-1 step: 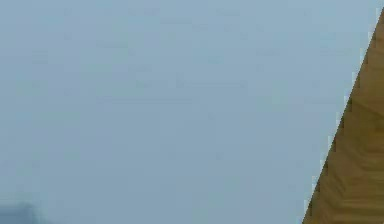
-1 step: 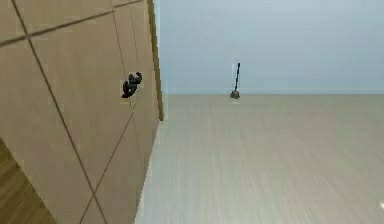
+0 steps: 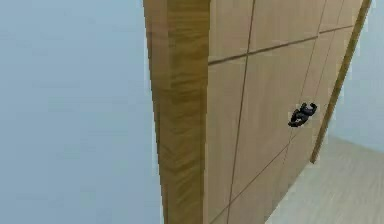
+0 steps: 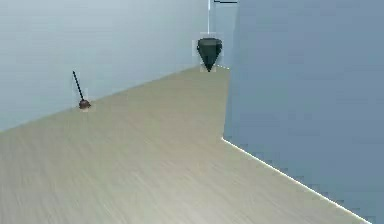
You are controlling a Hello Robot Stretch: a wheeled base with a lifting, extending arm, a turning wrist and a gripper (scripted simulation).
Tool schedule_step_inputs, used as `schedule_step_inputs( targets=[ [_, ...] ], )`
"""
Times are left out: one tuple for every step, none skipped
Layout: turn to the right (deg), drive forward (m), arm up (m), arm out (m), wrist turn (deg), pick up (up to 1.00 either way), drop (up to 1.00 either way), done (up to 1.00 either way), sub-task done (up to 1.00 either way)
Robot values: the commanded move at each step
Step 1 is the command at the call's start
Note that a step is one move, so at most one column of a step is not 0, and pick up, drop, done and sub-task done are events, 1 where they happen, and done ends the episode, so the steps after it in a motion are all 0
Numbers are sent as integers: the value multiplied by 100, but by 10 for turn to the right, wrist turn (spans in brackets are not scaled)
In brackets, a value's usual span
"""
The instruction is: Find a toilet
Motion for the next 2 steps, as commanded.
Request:
schedule_step_inputs(
  targets=[
    [450,0,0,0,0,0,0,0,0],
    [450,0,0,0,0,0,0,0,0]
  ],
)
